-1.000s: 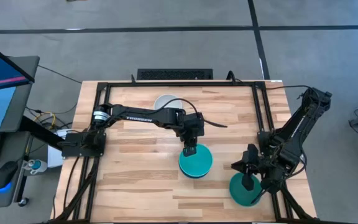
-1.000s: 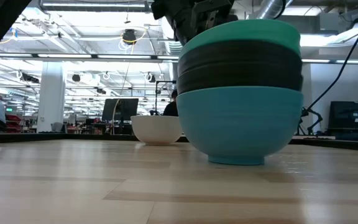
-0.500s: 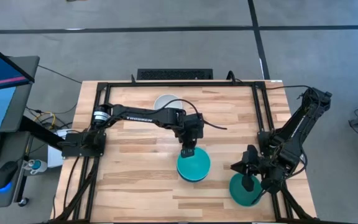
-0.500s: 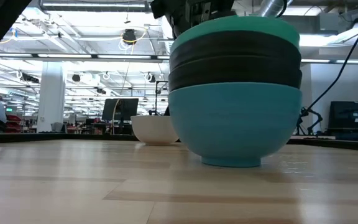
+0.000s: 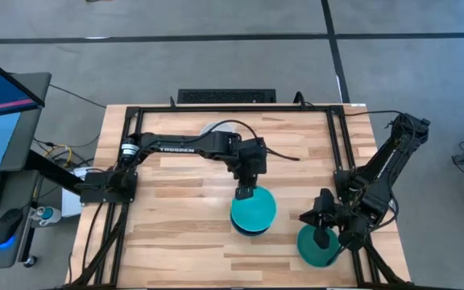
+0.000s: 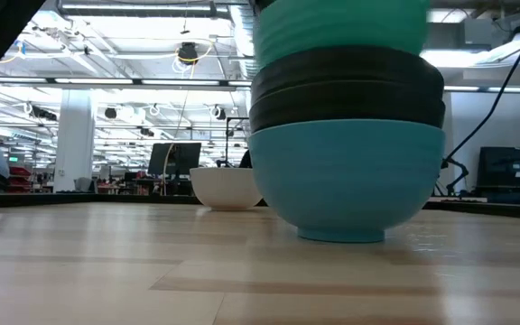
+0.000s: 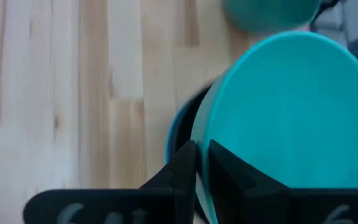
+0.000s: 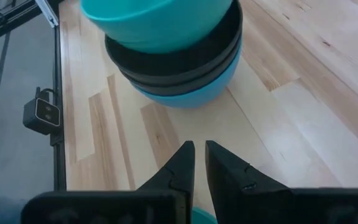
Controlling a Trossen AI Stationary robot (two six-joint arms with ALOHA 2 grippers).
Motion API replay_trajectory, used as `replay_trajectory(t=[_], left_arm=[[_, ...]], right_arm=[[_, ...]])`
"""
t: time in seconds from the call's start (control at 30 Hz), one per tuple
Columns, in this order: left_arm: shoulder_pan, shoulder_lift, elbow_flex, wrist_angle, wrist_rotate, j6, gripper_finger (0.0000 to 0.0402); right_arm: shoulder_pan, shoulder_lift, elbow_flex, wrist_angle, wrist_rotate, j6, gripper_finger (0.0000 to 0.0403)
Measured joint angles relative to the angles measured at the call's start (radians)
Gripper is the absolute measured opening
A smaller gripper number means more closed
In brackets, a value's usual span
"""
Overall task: Nest bowls inside each other
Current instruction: Stack the light blue bowl on top of the black bowl, then stack the white bowl on top of the light blue bowl
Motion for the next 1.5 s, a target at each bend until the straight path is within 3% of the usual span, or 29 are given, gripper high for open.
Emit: replay_trajectory(t=[0.17,0.57,0.73,1.0,1.33,1.5], left_arm=[[0.0,0.0,-0.001,-0.069,-0.033,0.032,0.0023],[-0.018,0.0,-0.067,-0.008,0.014,0.03,0.0028],[-0.018,0.0,-0.097,0.074,0.061,-0.025,0.0066],[-0.016,0.0,-0.097,0.068,0.03,-0.04,0.0127],[0.005,-0.006,-0.071,0.041,0.039,-0.028,0.0123],[0.03,-0.006,-0.035,0.026,0.108,-0.022,0.0126]], right_arm=[[0.0,0.0,0.0,0.0,0.0,0.0,0.0061],[0.0,0.0,0.0,0.029,-0.001,0.0,0.0061],[0.0,0.0,0.0,0.036,-0.002,0.0,0.0061],[0.0,0.0,0.0,0.051,-0.002,0.0,0.0061],[0.0,0.0,0.0,0.053,-0.002,0.0,0.0061],[0.0,0.0,0.0,0.054,-0.003,0.0,0.0061]])
